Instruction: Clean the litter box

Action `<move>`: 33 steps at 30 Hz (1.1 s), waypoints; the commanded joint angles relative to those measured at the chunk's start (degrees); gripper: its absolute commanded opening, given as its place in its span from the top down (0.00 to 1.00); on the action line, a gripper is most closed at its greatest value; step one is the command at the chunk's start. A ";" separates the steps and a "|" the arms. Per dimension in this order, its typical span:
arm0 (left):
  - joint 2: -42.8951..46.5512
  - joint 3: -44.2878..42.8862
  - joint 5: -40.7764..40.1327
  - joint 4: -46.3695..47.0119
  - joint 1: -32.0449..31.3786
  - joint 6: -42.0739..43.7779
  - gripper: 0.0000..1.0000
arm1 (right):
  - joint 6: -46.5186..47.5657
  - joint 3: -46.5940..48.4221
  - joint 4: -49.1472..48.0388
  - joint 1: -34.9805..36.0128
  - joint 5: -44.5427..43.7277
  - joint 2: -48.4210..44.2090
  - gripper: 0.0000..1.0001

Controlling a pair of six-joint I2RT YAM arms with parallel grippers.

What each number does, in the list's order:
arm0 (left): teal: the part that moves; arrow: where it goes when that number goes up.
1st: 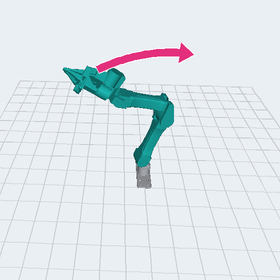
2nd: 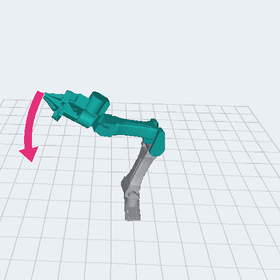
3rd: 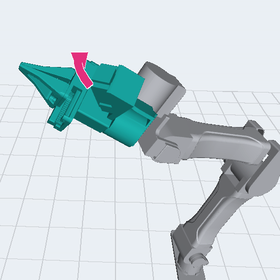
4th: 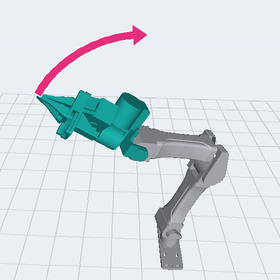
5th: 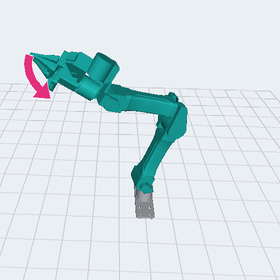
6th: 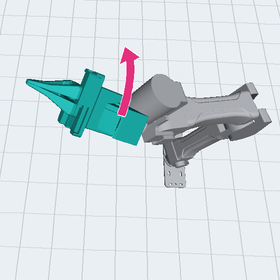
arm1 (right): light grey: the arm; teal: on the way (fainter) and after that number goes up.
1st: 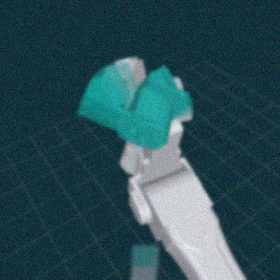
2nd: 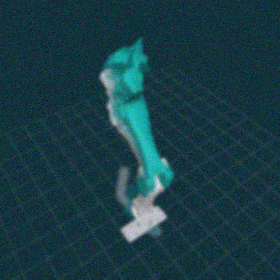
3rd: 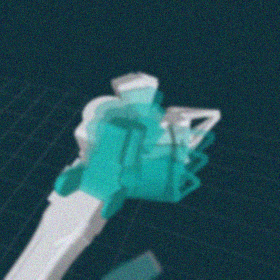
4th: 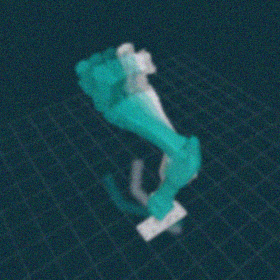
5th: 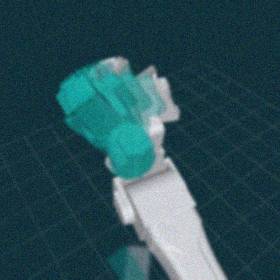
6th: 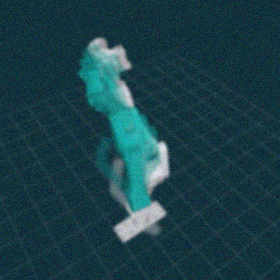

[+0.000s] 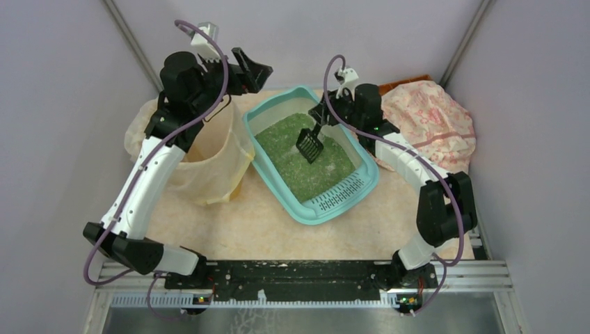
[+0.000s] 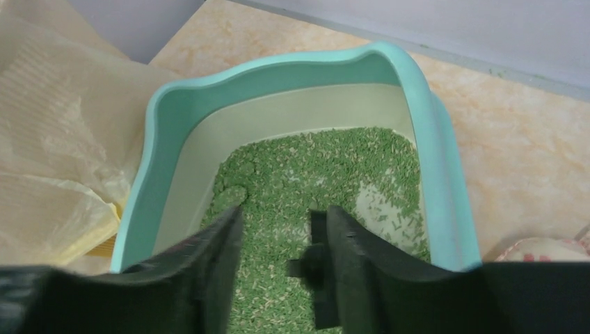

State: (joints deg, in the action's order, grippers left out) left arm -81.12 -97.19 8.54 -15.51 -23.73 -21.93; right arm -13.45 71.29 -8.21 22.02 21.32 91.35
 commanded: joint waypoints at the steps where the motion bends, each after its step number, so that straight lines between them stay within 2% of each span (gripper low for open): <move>1: 2.66 1.93 0.48 0.69 0.26 -1.95 0.05 | 2.40 2.87 1.55 0.84 -0.39 -1.22 0.42; 4: 3.46 3.36 -0.36 -0.14 0.18 -2.93 0.05 | 1.85 1.95 0.69 0.86 -2.98 -3.19 0.35; 10: 9.64 15.09 -3.52 1.23 0.01 -3.97 0.04 | 1.76 2.04 -1.49 0.74 -10.03 -6.85 0.34; 15: 20.13 28.86 -1.98 12.65 -0.13 -7.22 0.06 | 1.49 -5.42 -13.26 0.65 -10.36 -12.42 0.34; 19: 25.12 29.49 1.33 14.27 -2.29 -5.78 0.06 | -3.73 -14.53 -25.23 0.79 -7.28 -17.87 0.33; 23: 26.80 25.58 5.82 8.35 -3.03 -2.41 0.05 | -8.15 -24.35 -36.69 3.39 -7.93 -22.88 0.30; 25: 30.29 29.36 8.67 11.11 -3.07 -3.49 0.06 | -7.63 -25.44 -35.39 6.02 -7.38 -24.56 0.28; 27: 33.62 32.10 7.04 11.55 -3.06 -5.34 0.05 | -5.06 -25.35 -31.13 9.97 -9.38 -26.56 0.26; 33: 43.64 33.34 4.48 2.94 -3.08 -2.30 0.03 | -1.58 -29.40 -23.45 19.59 -16.70 -34.35 0.25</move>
State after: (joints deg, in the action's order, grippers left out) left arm -43.13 -65.28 13.80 -8.91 -26.63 -26.28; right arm -17.56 44.07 -32.71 37.52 10.09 63.57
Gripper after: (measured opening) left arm 0.969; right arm 0.748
